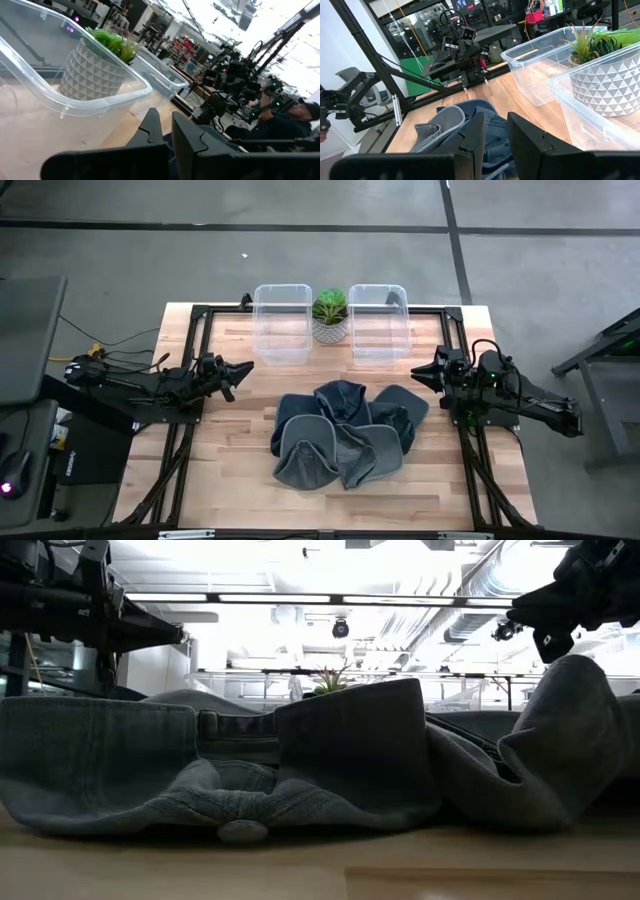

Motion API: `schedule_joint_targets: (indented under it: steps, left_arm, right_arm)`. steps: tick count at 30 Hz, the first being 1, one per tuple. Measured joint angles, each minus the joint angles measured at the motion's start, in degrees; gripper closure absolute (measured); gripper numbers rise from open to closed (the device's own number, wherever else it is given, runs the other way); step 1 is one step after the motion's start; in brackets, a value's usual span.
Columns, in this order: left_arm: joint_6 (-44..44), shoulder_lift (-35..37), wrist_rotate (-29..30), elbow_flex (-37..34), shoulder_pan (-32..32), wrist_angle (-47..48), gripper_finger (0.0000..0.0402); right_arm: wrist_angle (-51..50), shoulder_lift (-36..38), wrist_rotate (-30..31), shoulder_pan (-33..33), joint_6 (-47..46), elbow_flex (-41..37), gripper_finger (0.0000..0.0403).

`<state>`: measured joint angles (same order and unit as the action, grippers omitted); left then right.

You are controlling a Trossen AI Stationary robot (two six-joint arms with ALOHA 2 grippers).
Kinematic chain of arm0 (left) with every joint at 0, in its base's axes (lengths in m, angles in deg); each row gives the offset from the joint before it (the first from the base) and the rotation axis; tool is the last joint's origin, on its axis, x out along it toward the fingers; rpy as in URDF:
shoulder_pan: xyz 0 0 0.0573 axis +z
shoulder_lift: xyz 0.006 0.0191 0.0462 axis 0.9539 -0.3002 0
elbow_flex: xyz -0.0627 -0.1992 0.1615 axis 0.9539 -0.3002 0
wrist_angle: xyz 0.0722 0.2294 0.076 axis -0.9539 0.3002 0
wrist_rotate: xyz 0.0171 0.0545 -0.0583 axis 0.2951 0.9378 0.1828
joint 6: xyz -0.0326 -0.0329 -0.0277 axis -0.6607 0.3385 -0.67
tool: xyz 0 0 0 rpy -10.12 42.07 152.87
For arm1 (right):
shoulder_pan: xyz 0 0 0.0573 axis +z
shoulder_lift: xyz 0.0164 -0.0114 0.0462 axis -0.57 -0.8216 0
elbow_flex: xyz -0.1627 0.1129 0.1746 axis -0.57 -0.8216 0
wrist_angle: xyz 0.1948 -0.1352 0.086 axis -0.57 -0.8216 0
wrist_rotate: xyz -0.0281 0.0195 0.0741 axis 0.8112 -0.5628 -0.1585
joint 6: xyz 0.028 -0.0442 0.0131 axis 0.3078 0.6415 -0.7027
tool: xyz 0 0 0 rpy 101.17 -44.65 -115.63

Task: Pick & Place hat
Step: Put the left gray cap into the left transparent bin

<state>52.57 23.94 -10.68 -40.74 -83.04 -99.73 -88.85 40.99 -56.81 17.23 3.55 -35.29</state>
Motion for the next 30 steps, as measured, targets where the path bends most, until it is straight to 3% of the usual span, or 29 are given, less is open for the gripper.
schedule_joint_targets:
  steps: [5,8,18,21,25,30]
  left_arm:
    - [2.37,-0.18,-0.15,1.64,-0.02,2.08,0.0395]
    - [5.04,-0.47,-1.15,3.74,0.0,2.07,0.0368]
    - [3.35,-3.59,-7.87,8.07,0.0,2.6,0.0178]
    - [0.22,-6.32,-11.37,11.14,0.0,8.02,0.0136]
    - [-0.99,-13.51,-15.76,18.61,0.0,18.12,0.0123]
    - [1.81,-25.05,-21.62,29.87,0.0,30.63,0.0137]
  right_arm:
    - [0.0,0.0,0.0,0.0,0.0,-0.01,0.0324]
    - [0.0,0.01,0.0,0.0,0.0,0.0,0.0325]
    - [-0.17,0.0,0.0,0.0,0.0,0.0,0.0325]
    - [-0.17,-0.01,0.0,0.0,0.0,-0.02,0.0325]
    - [-0.2,0.01,0.0,0.0,0.0,-0.01,0.0324]
    - [-0.21,0.01,0.02,0.0,0.0,0.0,0.0325]
